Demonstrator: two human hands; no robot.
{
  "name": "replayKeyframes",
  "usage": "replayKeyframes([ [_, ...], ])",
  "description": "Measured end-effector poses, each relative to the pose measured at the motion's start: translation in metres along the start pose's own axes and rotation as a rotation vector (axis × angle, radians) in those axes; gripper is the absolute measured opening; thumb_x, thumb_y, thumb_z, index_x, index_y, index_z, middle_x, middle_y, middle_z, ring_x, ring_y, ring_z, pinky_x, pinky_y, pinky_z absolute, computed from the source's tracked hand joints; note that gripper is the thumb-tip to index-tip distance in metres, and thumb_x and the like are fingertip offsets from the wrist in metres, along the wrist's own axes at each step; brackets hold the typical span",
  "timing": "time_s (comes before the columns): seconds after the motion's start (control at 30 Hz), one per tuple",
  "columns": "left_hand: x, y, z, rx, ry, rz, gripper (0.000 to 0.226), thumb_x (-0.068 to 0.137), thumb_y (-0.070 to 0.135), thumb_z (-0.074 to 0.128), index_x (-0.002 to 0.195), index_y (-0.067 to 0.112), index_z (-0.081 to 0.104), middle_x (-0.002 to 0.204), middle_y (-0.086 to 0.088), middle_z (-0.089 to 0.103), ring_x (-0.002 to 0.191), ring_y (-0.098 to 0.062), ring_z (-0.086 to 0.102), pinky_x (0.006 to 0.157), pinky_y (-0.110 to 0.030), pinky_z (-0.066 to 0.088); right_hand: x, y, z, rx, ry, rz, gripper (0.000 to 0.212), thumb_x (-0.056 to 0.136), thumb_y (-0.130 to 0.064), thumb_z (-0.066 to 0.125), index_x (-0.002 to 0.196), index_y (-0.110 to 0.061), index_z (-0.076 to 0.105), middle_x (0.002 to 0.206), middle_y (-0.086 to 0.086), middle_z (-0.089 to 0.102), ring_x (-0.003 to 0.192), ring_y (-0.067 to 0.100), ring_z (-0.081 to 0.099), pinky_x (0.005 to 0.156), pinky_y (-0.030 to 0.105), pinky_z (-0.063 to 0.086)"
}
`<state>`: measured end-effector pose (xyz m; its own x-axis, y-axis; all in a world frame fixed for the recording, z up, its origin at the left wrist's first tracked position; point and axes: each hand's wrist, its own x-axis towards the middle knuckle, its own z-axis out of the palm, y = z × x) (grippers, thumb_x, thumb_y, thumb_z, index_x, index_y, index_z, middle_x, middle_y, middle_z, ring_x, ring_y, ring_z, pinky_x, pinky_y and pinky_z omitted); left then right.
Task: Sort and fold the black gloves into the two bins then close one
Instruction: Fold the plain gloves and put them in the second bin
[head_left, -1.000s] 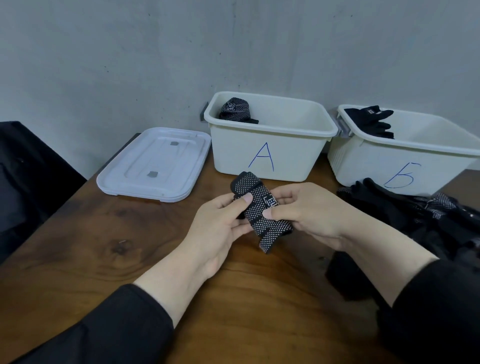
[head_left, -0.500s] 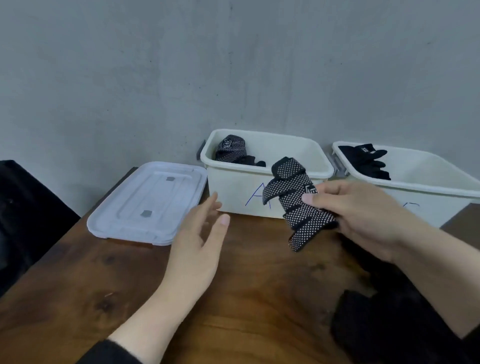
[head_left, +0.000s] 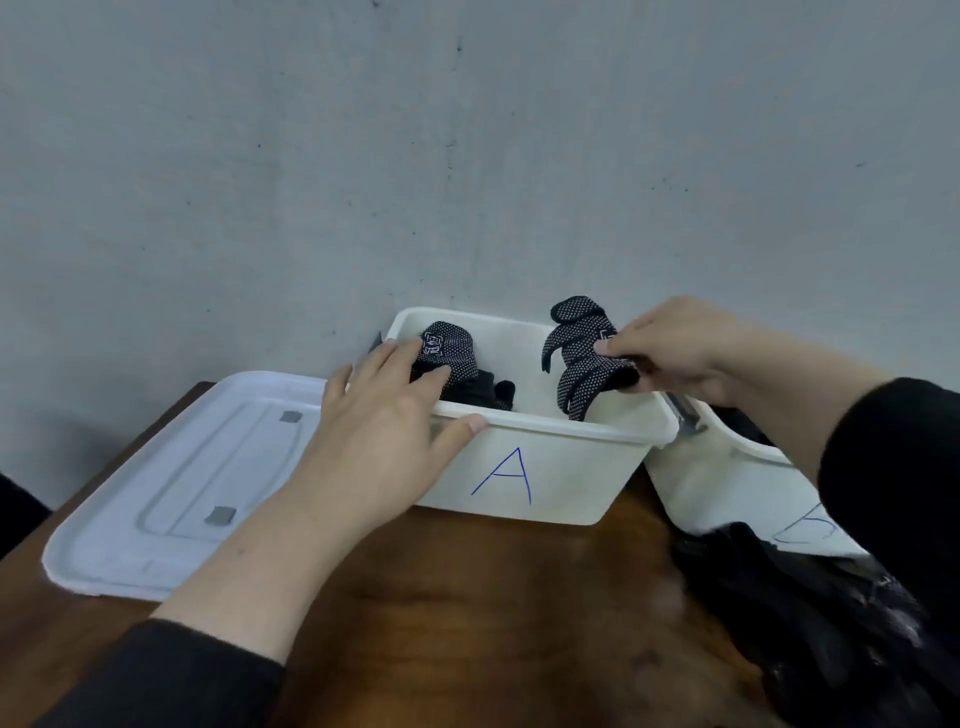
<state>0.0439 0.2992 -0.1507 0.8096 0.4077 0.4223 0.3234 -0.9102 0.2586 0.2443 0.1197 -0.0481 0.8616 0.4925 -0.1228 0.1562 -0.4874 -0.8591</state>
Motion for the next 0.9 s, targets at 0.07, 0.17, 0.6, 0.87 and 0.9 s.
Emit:
replayKeyframes([
  [0.07,0.002,0.001,-0.002,0.0,-0.043,-0.009,0.094,0.077,0.081,0.005,0.148,0.034,0.044,0.163,0.007,0.026,0.152,-0.018,0.011,0.122,-0.046,0.015,0.017,0.006,0.014,-0.063,-0.007,0.072,0.021,0.088,-0.007,0.076,0.094,0.01,0.064,0.08,0.023,0.07,0.053,0.021,0.069,0.061,0.035,0.064],
  [0.17,0.001,0.002,-0.005,-0.014,-0.062,-0.026,0.095,0.075,0.082,0.003,0.15,0.036,0.041,0.165,0.007,0.022,0.153,-0.018,0.009,0.123,-0.045,0.013,0.03,0.008,0.037,-0.243,0.011,0.123,0.022,0.09,-0.012,0.075,0.089,0.005,0.061,0.063,0.017,0.066,0.039,0.018,0.061,0.048,0.019,0.054],
  [0.6,-0.002,0.004,-0.006,-0.013,-0.053,-0.029,0.094,0.075,0.081,0.002,0.146,0.037,0.045,0.162,0.005,0.029,0.153,-0.018,0.012,0.123,-0.05,0.012,0.032,0.003,0.056,-0.83,0.064,-0.129,0.04,0.101,-0.039,0.058,0.112,-0.003,0.07,0.099,0.014,0.071,0.092,0.032,0.065,0.074,0.034,0.052],
  [0.87,-0.044,0.073,0.017,-0.273,0.372,0.316,0.035,0.1,0.037,0.05,0.115,0.014,0.072,0.127,-0.005,0.065,0.124,-0.028,0.056,0.107,-0.047,0.039,-0.098,0.023,0.02,-0.42,0.3,-0.544,0.015,0.1,-0.039,0.058,0.094,-0.031,0.069,0.087,-0.022,0.067,0.081,-0.008,0.06,0.065,0.005,0.039],
  [0.9,-0.059,0.088,0.026,-0.331,0.339,0.362,0.032,0.1,0.034,0.052,0.113,0.013,0.072,0.12,-0.003,0.067,0.114,-0.027,0.06,0.1,-0.045,0.042,-0.119,0.036,0.014,-0.41,0.294,-0.548,0.013,0.1,-0.039,0.058,0.095,-0.033,0.069,0.089,-0.024,0.067,0.085,-0.01,0.06,0.069,0.004,0.04],
])
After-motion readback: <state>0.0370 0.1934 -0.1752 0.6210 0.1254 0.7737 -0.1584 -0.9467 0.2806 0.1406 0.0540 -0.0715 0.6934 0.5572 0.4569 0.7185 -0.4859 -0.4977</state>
